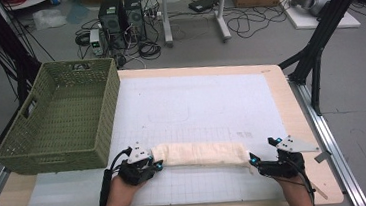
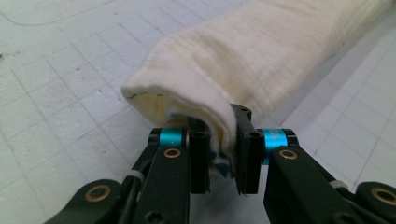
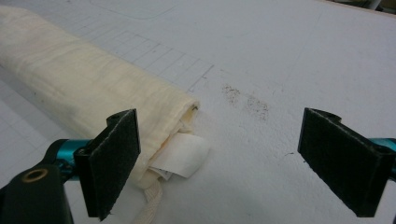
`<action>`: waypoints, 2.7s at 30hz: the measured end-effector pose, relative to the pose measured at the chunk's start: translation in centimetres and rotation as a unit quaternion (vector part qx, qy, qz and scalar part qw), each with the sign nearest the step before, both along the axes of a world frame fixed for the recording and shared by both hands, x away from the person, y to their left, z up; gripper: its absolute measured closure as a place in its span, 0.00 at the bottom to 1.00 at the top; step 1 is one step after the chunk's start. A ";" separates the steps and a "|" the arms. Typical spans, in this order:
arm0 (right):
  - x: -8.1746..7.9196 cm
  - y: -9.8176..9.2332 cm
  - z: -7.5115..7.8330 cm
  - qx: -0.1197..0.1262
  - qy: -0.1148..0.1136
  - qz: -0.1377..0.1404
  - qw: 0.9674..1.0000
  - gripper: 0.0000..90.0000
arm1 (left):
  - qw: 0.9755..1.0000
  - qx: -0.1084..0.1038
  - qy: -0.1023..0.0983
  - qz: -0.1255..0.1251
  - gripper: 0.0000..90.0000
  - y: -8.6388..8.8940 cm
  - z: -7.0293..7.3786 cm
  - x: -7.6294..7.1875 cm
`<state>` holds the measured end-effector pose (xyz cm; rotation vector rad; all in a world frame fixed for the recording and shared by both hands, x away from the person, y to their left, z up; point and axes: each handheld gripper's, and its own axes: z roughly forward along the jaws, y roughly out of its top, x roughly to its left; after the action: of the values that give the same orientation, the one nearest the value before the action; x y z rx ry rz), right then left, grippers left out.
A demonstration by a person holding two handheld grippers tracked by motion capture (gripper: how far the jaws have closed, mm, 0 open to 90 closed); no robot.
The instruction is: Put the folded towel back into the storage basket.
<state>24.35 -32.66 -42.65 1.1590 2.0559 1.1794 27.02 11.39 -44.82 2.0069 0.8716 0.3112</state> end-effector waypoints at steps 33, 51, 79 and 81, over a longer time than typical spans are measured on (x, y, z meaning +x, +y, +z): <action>0.8 3.9 -2.4 -0.016 0.089 0.075 0.993 0.52 | 1.000 -0.023 0.010 0.003 0.84 0.8 -0.1 0.5; 0.6 4.3 -2.0 0.003 0.094 0.094 0.991 0.87 | 0.999 -0.030 0.011 0.007 0.85 1.0 0.0 0.7; 1.5 3.7 2.9 0.081 -0.015 0.122 0.989 0.87 | 0.990 -0.113 -0.079 0.010 0.85 4.0 5.0 0.2; 1.9 3.9 3.4 0.084 -0.023 0.131 0.988 0.87 | 0.990 -0.117 -0.083 0.014 0.85 4.3 5.3 0.1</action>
<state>26.24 -28.77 -39.24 0.9456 2.1552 1.5151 27.12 15.70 -39.48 1.7284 0.7927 0.3688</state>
